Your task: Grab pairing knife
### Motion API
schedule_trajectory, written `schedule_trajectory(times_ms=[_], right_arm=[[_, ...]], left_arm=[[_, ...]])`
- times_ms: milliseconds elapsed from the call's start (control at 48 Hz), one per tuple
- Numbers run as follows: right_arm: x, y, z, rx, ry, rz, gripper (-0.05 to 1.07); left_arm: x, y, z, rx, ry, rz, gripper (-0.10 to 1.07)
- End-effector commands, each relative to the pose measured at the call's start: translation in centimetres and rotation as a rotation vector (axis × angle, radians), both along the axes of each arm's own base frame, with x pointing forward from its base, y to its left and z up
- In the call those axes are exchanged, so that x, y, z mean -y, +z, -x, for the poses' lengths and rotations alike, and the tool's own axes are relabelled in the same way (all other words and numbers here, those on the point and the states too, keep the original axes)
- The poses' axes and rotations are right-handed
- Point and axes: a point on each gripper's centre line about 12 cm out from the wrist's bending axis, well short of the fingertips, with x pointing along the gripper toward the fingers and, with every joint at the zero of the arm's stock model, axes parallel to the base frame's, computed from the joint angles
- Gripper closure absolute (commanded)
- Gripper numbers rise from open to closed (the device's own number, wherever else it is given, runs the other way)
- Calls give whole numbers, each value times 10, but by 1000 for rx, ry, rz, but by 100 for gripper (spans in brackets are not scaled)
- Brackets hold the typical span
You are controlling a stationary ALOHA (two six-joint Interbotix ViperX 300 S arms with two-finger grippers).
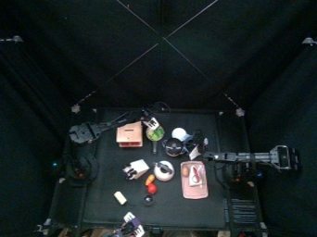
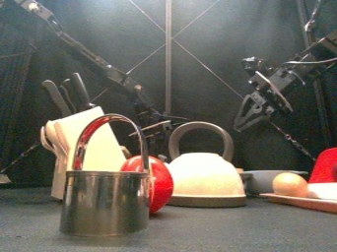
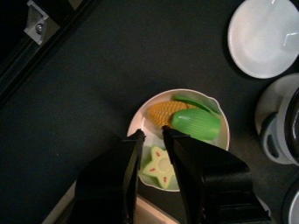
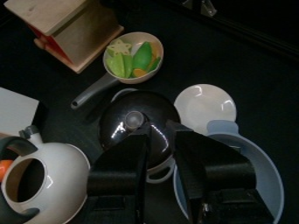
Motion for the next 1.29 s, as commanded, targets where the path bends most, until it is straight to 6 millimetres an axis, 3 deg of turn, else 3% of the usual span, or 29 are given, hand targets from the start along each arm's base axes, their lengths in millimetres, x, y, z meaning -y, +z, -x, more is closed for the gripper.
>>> schedule_trajectory(times_ms=[0, 271, 562, 792, 979, 1125, 1271], right_arm=[[-1, 7, -1, 24, 3, 1, 38], [0, 5, -2, 19, 1, -1, 38], [-1, 10, -4, 29, 8, 7, 38], [0, 9, -5, 27, 4, 5, 38], [1, 9, -10, 23, 2, 2, 38], [1, 17, -19, 43, 17, 4, 38], [1, 12, -22, 25, 18, -3, 38]], left_arm=[[-1, 32, -4, 61, -2, -41, 29], [37, 81, 2, 85, -62, -53, 29], [115, 141, 15, 170, -197, -85, 29], [171, 177, 49, 274, -260, -106, 29], [208, 177, 84, 328, -317, -164, 29], [228, 154, 107, 337, -359, -214, 29], [241, 141, 123, 389, -372, -228, 29]])
